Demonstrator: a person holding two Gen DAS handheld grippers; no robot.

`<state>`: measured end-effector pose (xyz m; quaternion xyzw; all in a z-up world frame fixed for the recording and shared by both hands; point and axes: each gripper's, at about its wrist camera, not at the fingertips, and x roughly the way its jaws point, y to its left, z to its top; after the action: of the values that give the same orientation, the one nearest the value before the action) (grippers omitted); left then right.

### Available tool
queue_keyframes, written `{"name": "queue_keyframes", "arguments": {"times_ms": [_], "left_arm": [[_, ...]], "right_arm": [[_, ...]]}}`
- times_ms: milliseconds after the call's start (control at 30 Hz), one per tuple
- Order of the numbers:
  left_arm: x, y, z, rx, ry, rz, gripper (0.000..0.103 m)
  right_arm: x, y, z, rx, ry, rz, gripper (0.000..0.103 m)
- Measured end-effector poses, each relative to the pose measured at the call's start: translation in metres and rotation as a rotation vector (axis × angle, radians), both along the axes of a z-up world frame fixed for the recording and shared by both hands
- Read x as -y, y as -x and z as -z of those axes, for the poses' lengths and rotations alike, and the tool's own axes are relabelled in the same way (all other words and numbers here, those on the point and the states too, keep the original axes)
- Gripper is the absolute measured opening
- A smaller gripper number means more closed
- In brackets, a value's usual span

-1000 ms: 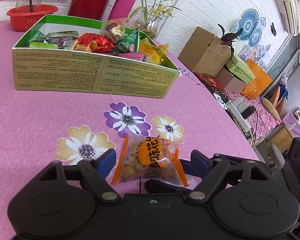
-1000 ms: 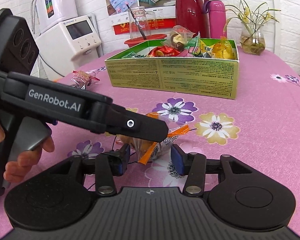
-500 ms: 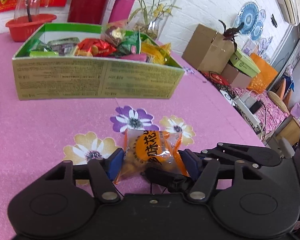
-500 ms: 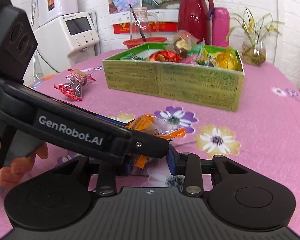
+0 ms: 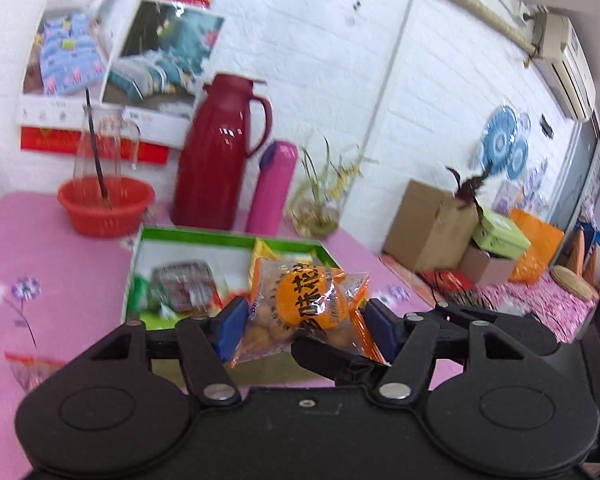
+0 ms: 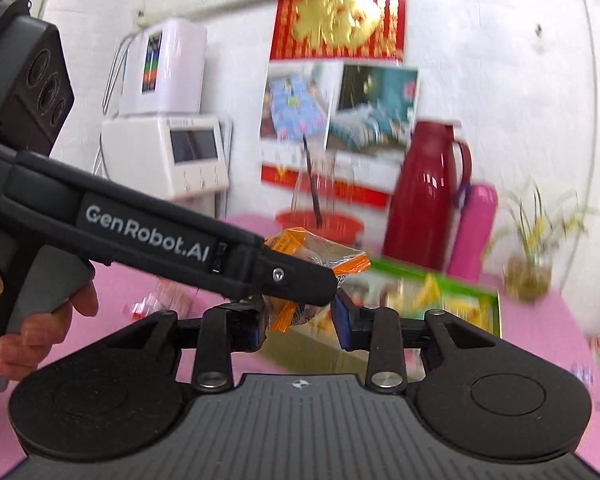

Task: Organize snacks
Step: 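Lift the orange peanut bag into the green box and open both grippers, then move both grippers to the red-and-clear dried-fruit bag and close on it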

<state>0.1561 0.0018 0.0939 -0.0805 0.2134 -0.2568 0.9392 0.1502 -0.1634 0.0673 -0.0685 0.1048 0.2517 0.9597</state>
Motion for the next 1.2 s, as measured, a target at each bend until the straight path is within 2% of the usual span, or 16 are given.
{"name": "queue_keyframes", "arguments": {"times_ms": [100, 400, 433, 467, 500, 533, 567, 633, 867, 1033, 1200], "left_arm": [[-0.006, -0.020, 0.003, 0.016, 0.007, -0.036, 0.067], [-0.024, -0.079, 0.026, -0.048, 0.004, -0.083, 0.067], [-0.024, -0.084, 0.029, -0.052, 0.000, -0.090, 0.074], [-0.025, -0.089, 0.033, -0.062, 0.002, -0.097, 0.084], [-0.027, -0.093, 0.036, -0.076, 0.005, -0.112, 0.103], [-0.030, -0.092, 0.038, -0.079, 0.012, -0.138, 0.103], [-0.033, -0.090, 0.040, -0.071, 0.020, -0.153, 0.103], [-0.039, -0.086, 0.041, -0.071, 0.025, -0.145, 0.103], [-0.046, -0.053, 0.032, -0.070, 0.015, -0.180, 0.103], [-0.049, -0.019, 0.025, -0.091, -0.033, -0.242, 0.103], [-0.059, 0.011, 0.031, -0.114, -0.059, -0.265, 0.103]], "right_arm": [[-0.009, -0.023, 0.003, 0.008, -0.001, -0.001, 0.058], [-0.027, -0.075, 0.021, -0.077, -0.018, 0.007, 0.059], [-0.030, -0.083, 0.024, -0.098, -0.003, 0.013, 0.061], [-0.033, -0.089, 0.027, -0.116, 0.019, 0.027, 0.071], [-0.034, -0.091, 0.030, -0.124, 0.039, 0.051, 0.078], [-0.034, -0.090, 0.032, -0.117, 0.049, 0.073, 0.093], [-0.031, -0.087, 0.033, -0.098, 0.044, 0.076, 0.099], [-0.025, -0.079, 0.033, -0.091, 0.026, 0.067, 0.103], [-0.011, -0.045, 0.028, -0.089, -0.030, 0.026, 0.103], [-0.011, -0.017, 0.032, -0.111, -0.030, -0.003, 0.103], [-0.022, 0.012, 0.039, -0.139, -0.020, -0.057, 0.103]]}}
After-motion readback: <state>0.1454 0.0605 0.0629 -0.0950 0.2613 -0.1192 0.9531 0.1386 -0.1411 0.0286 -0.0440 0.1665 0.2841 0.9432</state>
